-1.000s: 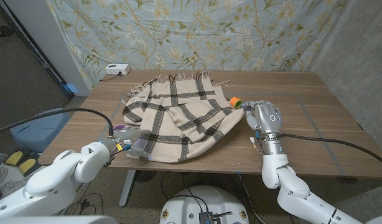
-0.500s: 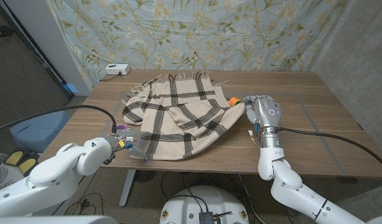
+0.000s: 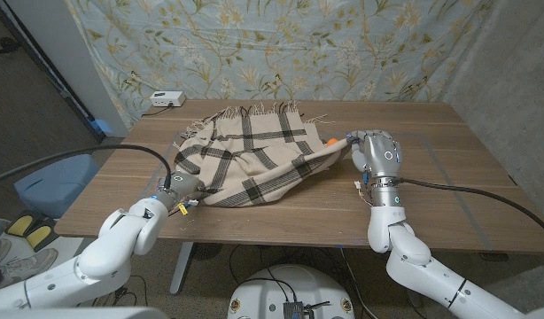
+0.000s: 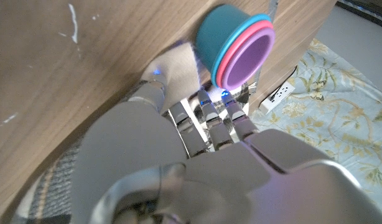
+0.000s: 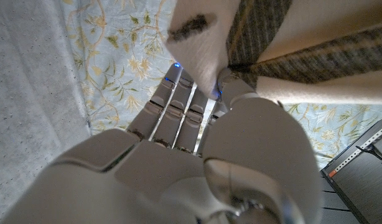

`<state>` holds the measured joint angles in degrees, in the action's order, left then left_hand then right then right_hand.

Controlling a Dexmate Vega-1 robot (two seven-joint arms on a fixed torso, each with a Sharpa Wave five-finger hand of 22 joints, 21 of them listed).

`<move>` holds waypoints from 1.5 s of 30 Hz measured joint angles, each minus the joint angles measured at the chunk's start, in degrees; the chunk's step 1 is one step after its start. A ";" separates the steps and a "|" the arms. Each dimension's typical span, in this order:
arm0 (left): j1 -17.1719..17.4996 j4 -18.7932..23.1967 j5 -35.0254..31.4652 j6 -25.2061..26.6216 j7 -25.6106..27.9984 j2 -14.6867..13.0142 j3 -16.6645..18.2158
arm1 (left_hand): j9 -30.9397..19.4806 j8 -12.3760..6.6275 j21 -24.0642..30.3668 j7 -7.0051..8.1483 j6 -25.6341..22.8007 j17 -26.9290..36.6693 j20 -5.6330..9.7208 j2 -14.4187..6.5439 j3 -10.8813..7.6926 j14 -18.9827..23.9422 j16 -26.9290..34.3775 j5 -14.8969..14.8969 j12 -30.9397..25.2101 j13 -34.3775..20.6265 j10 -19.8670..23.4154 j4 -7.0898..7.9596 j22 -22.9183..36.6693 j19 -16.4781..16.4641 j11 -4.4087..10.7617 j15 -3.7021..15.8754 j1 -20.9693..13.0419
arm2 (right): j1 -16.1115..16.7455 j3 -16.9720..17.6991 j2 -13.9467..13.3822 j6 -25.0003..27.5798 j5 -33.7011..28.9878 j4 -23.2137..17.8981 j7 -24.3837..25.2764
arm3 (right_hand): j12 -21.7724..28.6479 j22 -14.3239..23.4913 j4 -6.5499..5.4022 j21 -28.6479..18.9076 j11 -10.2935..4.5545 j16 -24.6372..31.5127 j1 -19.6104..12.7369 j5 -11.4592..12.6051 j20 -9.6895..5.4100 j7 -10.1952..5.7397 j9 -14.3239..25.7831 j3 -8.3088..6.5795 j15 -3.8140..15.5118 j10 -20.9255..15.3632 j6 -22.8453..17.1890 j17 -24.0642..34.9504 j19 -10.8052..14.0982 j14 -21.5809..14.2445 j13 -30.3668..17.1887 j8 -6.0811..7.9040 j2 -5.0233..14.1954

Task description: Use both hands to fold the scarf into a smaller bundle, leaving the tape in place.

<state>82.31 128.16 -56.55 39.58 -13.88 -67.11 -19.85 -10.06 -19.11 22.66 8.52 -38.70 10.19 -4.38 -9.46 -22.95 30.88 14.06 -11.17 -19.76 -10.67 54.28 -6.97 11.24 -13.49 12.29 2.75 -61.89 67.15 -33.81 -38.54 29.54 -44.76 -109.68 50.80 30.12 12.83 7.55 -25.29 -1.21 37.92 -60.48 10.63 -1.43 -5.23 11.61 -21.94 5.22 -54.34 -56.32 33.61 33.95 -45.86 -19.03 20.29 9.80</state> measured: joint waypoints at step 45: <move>4.60 -18.37 65.90 -73.30 19.10 16.28 23.23 | -3.45 -2.13 3.18 -6.80 -13.33 1.15 0.68 0.56 -2.42 9.66 -0.32 -7.07 -2.91 -7.00 6.32 5.12 0.91 -4.33 -2.89 1.05 2.87 | 4.86 12.14 7.90 -15.00 3.30 0.98 12.47 | 1.33 -0.04 -0.54 -1.21 -0.22 -1.39 0.00 0.66 -0.61 -0.54 0.66 -0.20 0.10 0.21 -0.45 1.07 -1.22 -0.51 -1.59 -0.42 -0.01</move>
<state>86.91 109.79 9.34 -33.72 5.22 -50.83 3.38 -13.52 -21.24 25.84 1.72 -52.03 11.35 -3.70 -8.90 -25.38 40.54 13.74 -18.24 -22.67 -17.67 60.60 -1.85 12.14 -17.82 9.40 3.80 -59.02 72.01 -21.67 -30.64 14.54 -41.46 -108.69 63.27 31.44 12.78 7.00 -26.50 -1.43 36.53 -60.48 11.29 -2.04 -5.77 12.27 -22.14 5.32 -54.13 -56.77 34.67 32.74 -46.37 -20.63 19.87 9.80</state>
